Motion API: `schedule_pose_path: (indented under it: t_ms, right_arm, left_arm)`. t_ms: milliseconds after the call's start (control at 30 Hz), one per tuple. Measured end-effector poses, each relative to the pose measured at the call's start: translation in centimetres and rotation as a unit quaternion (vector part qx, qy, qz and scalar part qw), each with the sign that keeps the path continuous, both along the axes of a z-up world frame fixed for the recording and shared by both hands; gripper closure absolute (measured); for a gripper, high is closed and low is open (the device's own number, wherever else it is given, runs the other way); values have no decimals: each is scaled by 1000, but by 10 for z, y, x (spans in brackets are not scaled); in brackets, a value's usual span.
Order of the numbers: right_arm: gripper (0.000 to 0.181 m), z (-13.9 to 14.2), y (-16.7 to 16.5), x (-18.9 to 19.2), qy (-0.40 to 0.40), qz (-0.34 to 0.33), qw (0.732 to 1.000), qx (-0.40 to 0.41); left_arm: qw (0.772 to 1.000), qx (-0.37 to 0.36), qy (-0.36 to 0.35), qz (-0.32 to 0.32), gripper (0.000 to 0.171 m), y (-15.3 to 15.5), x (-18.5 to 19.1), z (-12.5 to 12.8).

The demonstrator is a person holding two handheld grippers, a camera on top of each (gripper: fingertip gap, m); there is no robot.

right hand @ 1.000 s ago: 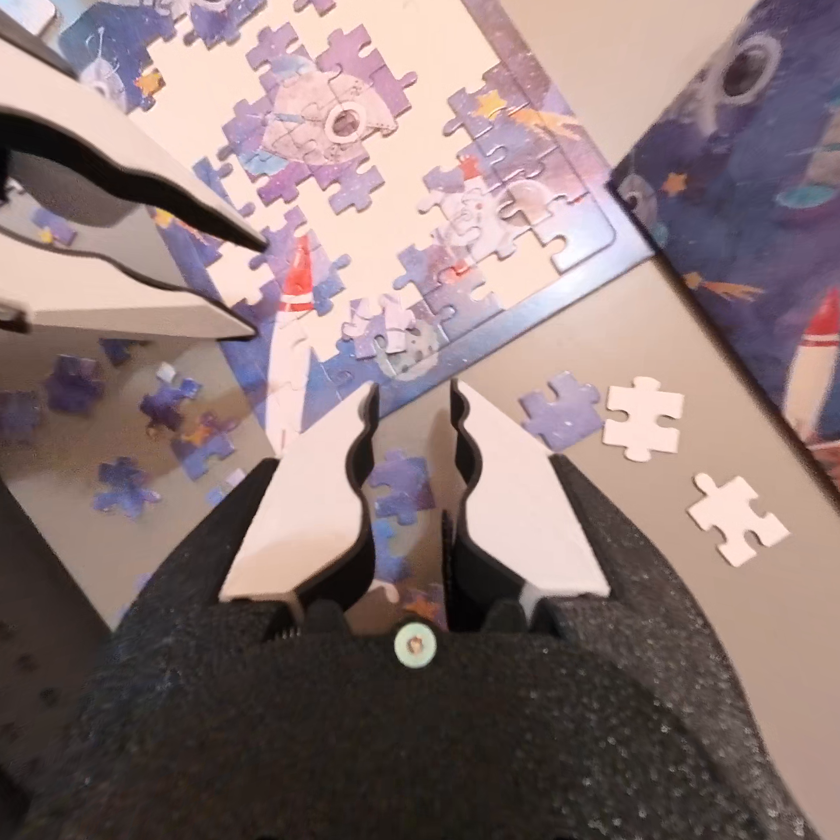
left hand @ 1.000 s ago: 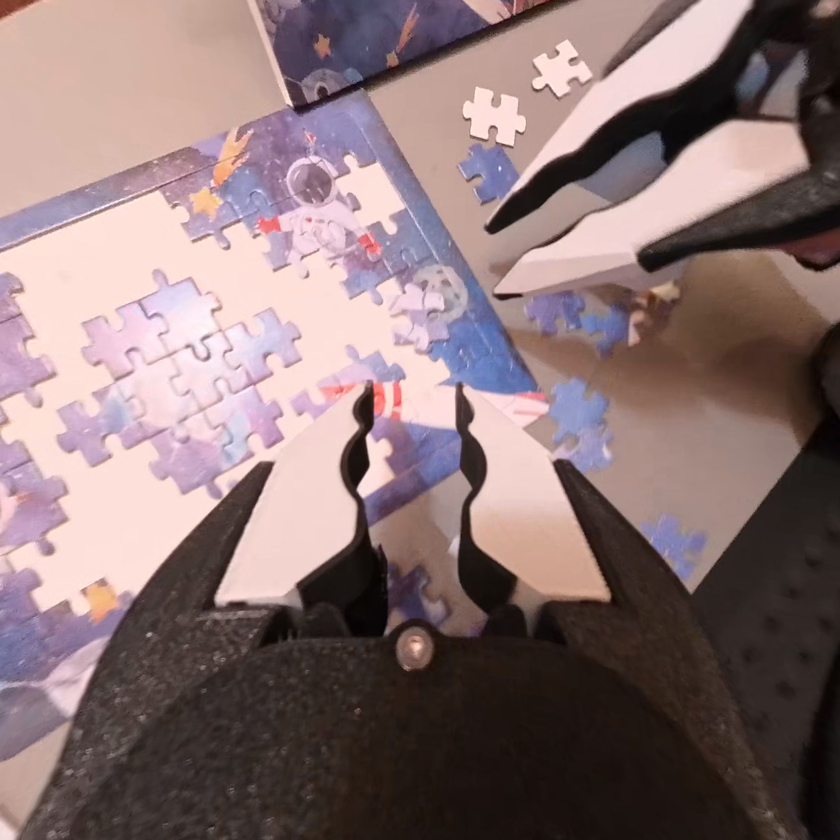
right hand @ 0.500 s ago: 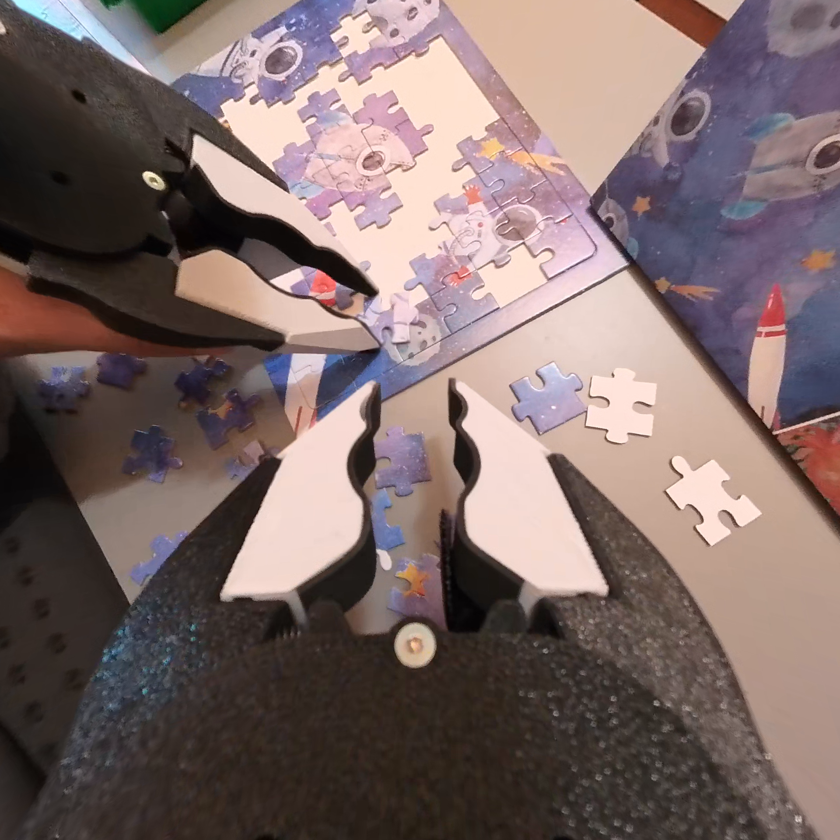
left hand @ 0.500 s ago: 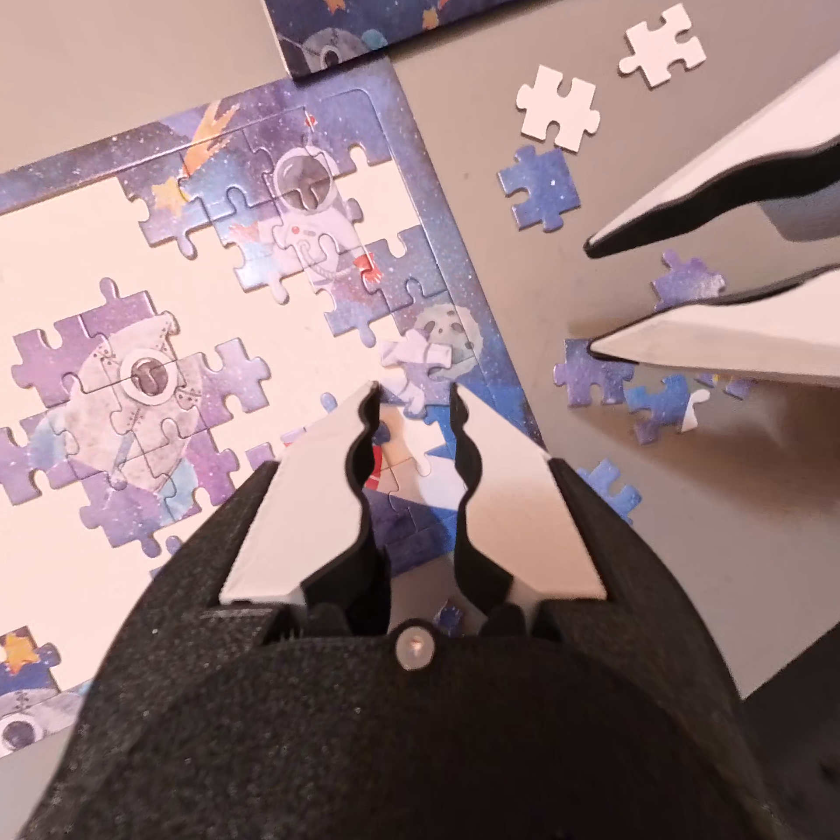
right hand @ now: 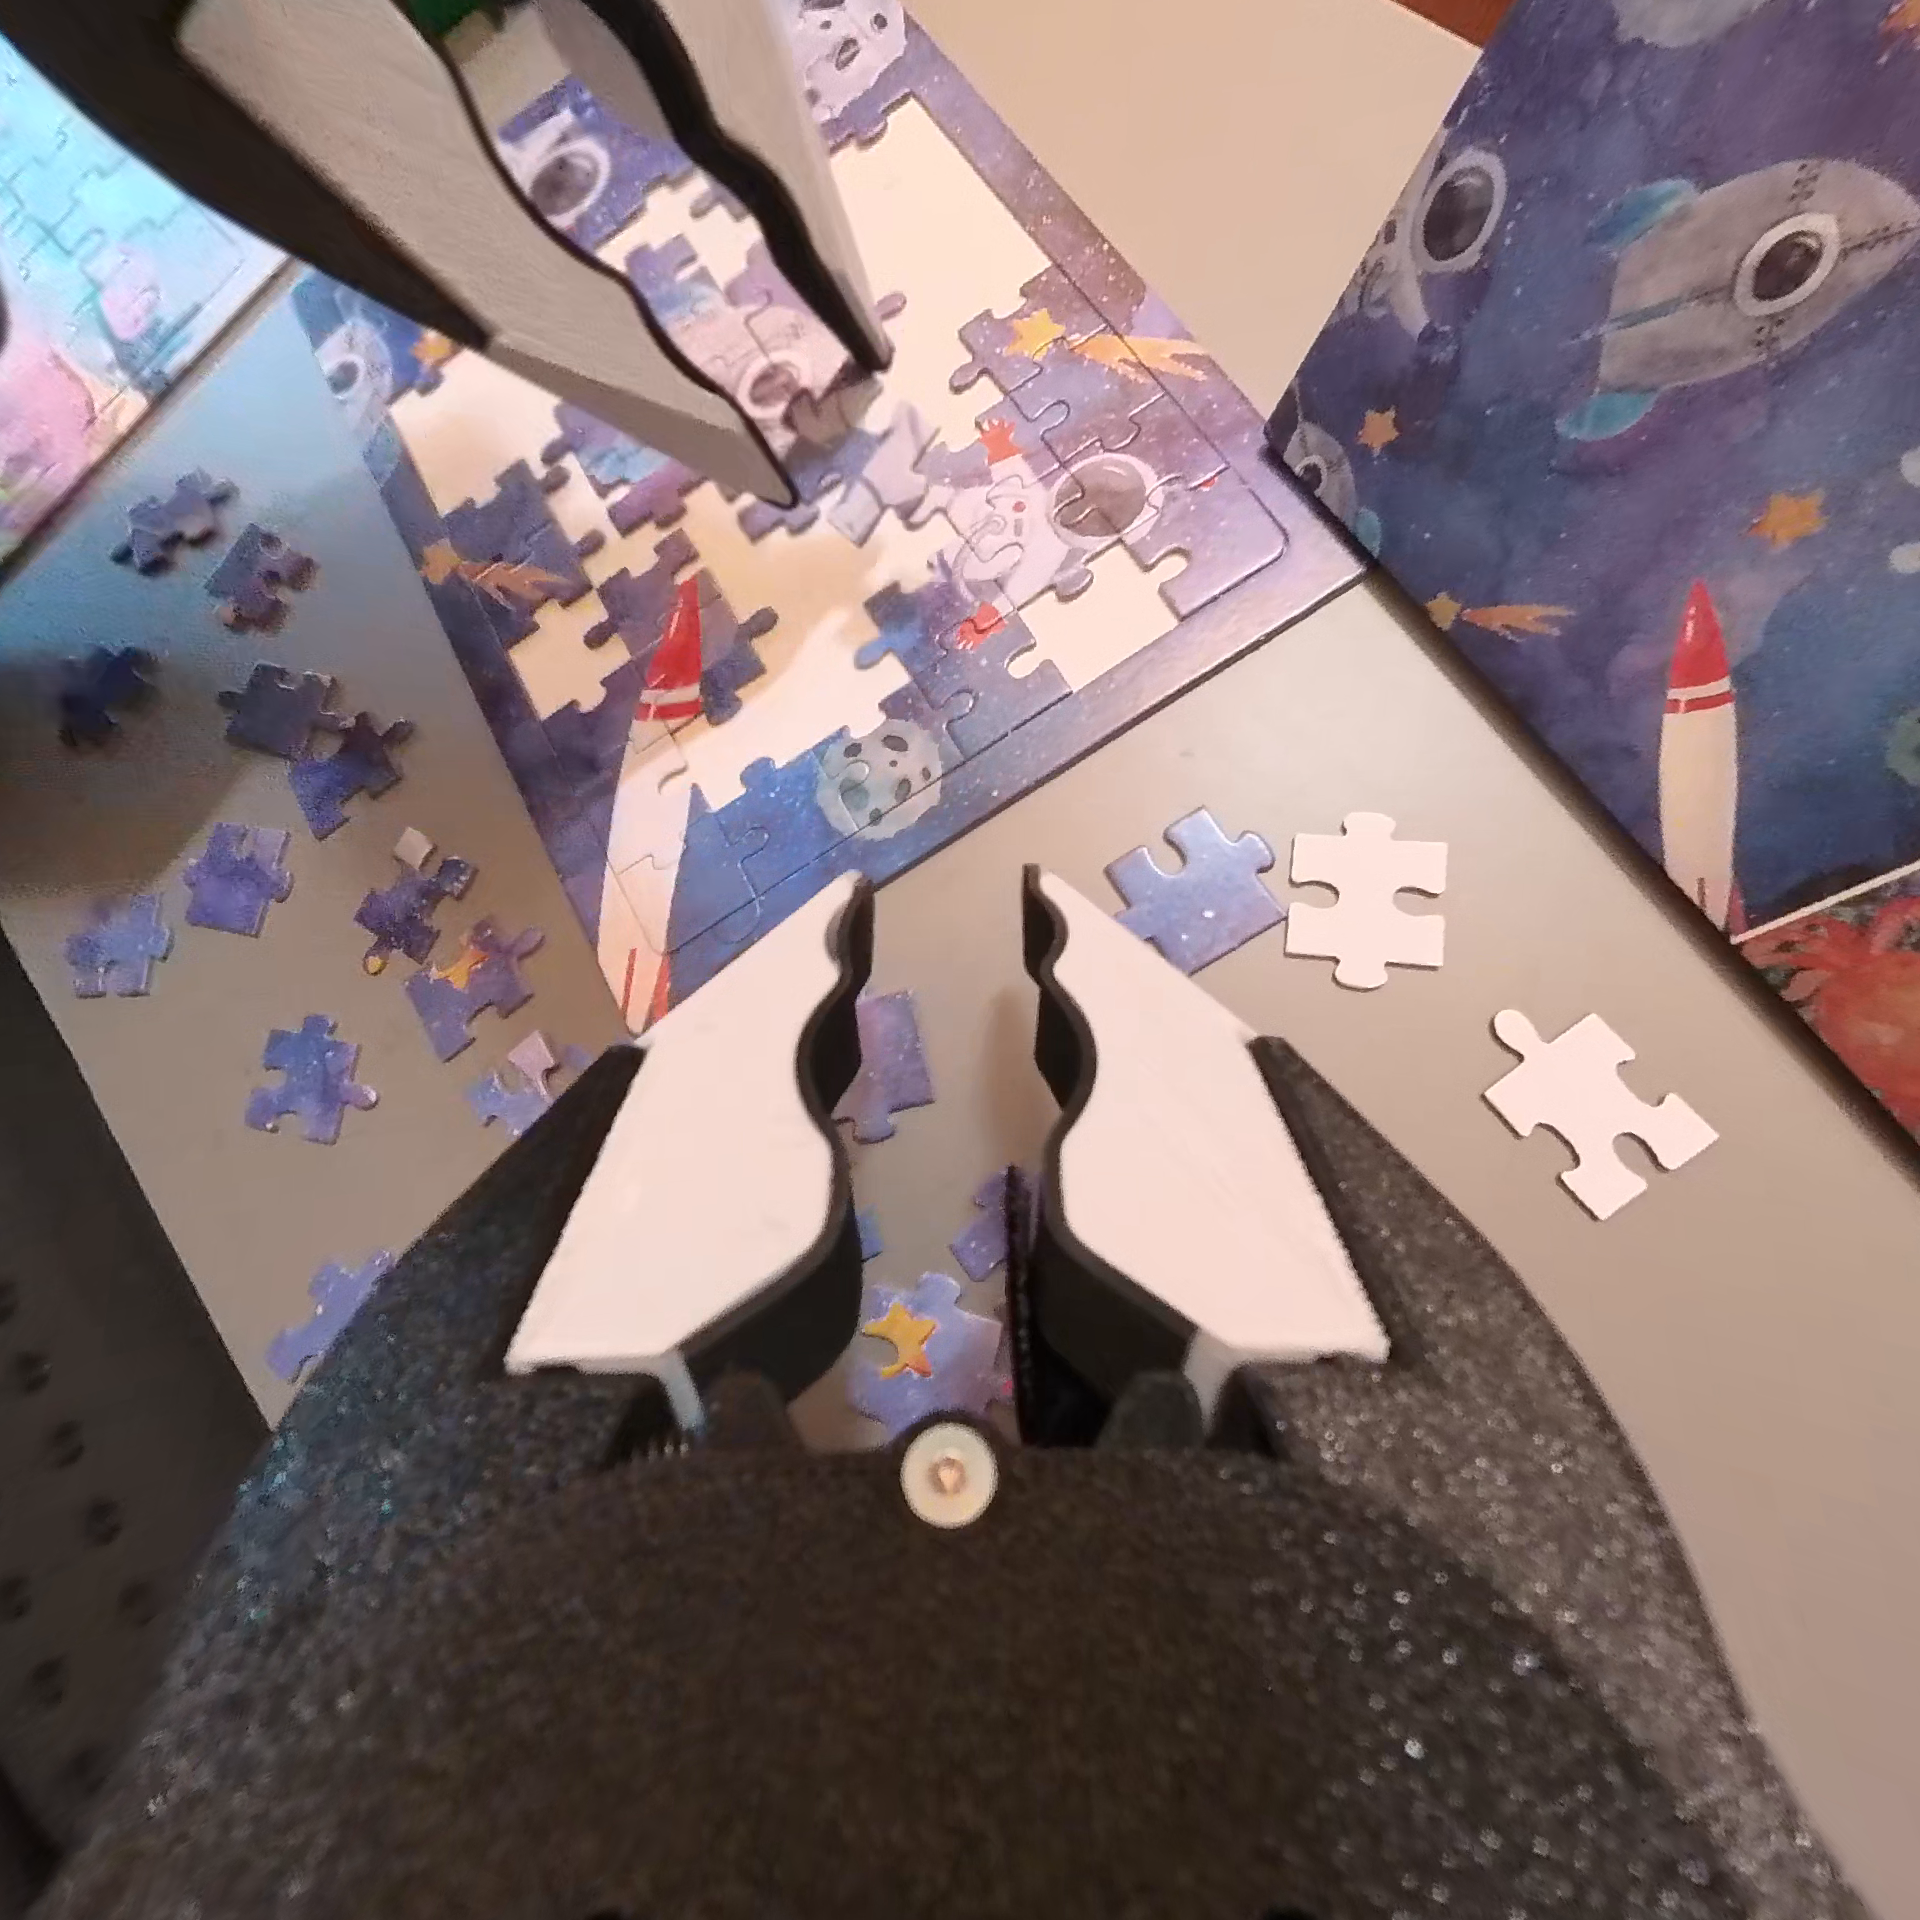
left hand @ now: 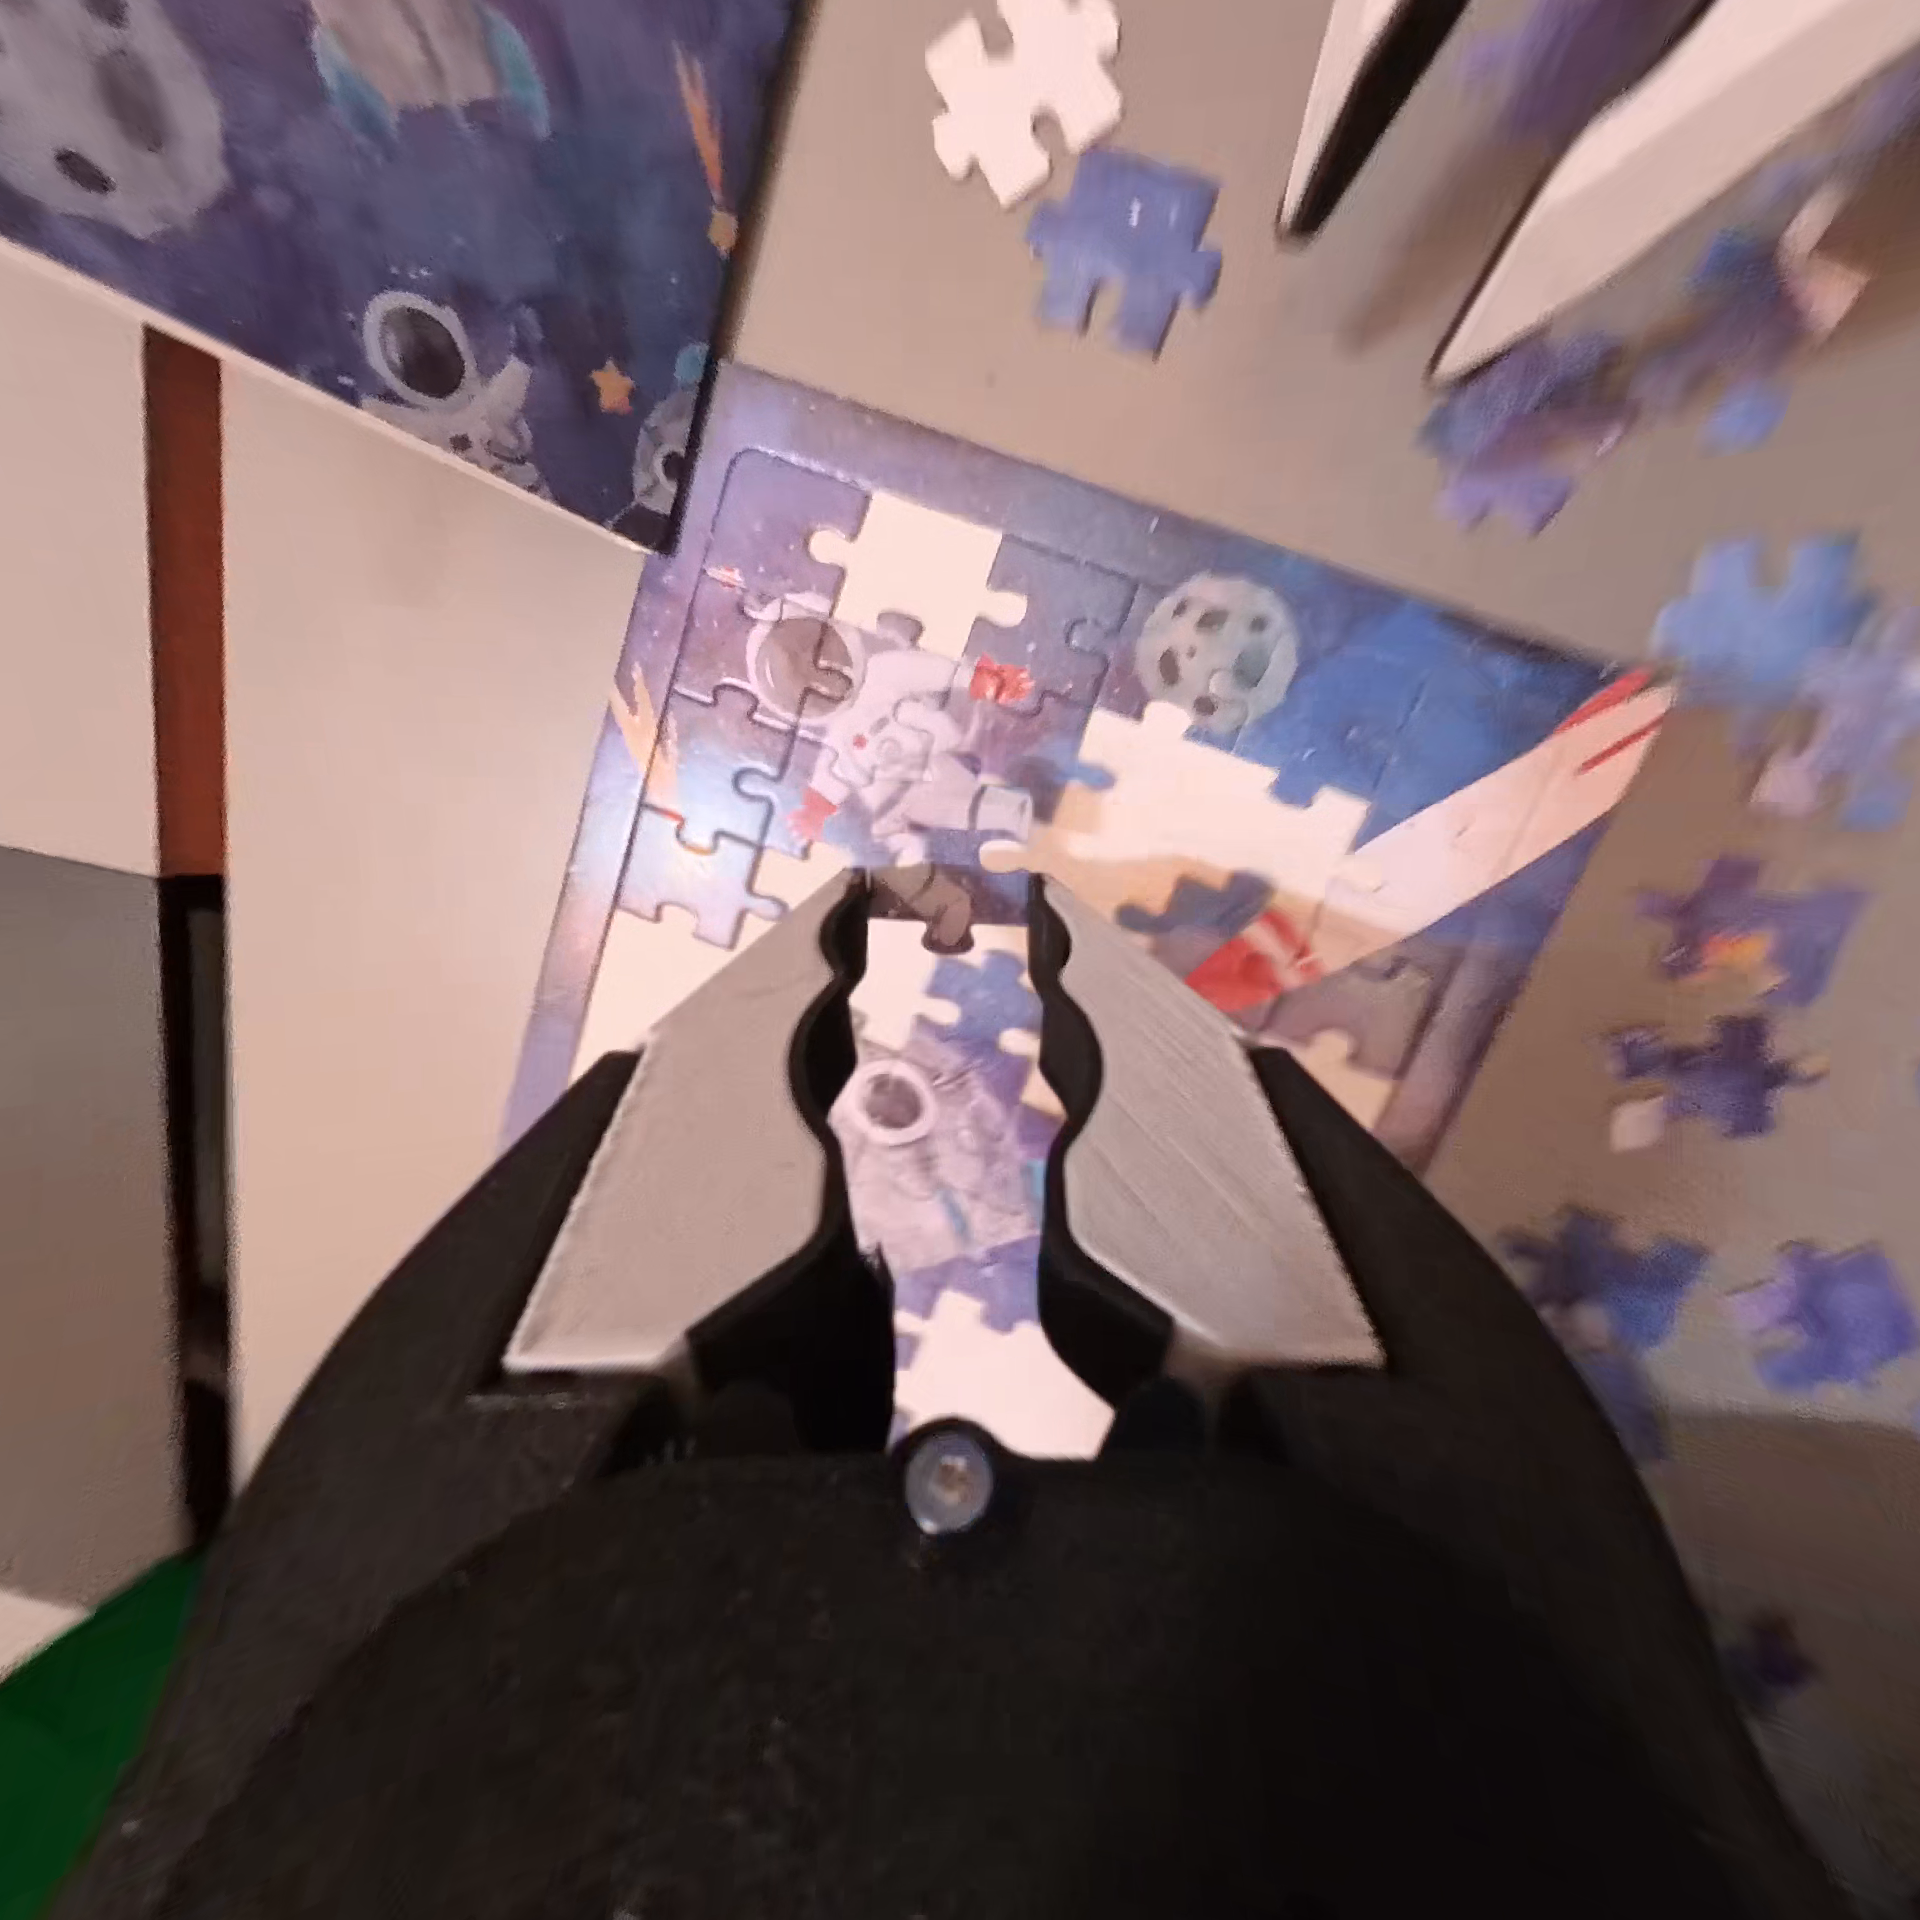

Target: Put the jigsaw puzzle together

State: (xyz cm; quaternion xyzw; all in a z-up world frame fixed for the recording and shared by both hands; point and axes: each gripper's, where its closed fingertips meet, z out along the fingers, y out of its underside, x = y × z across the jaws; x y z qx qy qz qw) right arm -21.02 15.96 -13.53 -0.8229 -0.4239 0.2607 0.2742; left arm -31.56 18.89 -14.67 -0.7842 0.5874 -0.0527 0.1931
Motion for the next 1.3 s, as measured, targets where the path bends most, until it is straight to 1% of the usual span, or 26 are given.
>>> schedule_pose_path:
  t_ms: [67, 100, 200, 300, 467, 600, 800, 933, 1133, 1300]
  right_arm:
    - [153, 0, 0, 0, 6, -2, 1000, -5]
    - [153, 1, 0, -1, 11, -2, 1000, -7]
    - [152, 0, 1, -2, 16, -4, 1000, -14]
    - [153, -3, 3, 1, 7, -9, 1000, -11]
    - [152, -5, 4, 2, 9, -9, 1000, -21]
    - [152, -8, 1, 0, 1, -4, 1000, -23]
    - [152, -13, -1, -1, -8, 1, 1000, -27]
    - [152, -15, -1, 0, -15, 3, 1000, -27]
    - [153, -17, -2, -1, -17, 6, 999, -29]
    - [152, -19, -2, -2, -19, 6, 999, -29]
  left_arm:
    - [998, 4, 46, -44, 141, 4, -8, -10]
    - [997, 0, 54, -62, 141, 3, -8, -14]
    - [994, -24, 40, -97, 141, -1, 0, -19]
    - [992, -34, 49, -112, 141, 0, 1, -22]
    - [991, -48, 45, -113, 141, -2, 0, -23]
    - [991, -40, 53, -113, 141, 0, -4, -24]
    - [991, -49, 44, -117, 141, -1, -5, -21]
    - [991, -62, 24, -119, 141, -2, 0, -16]
    - [988, -69, 40, -130, 141, -2, -1, -20]
    - [988, -69, 41, -133, 141, -2, 0, -20]
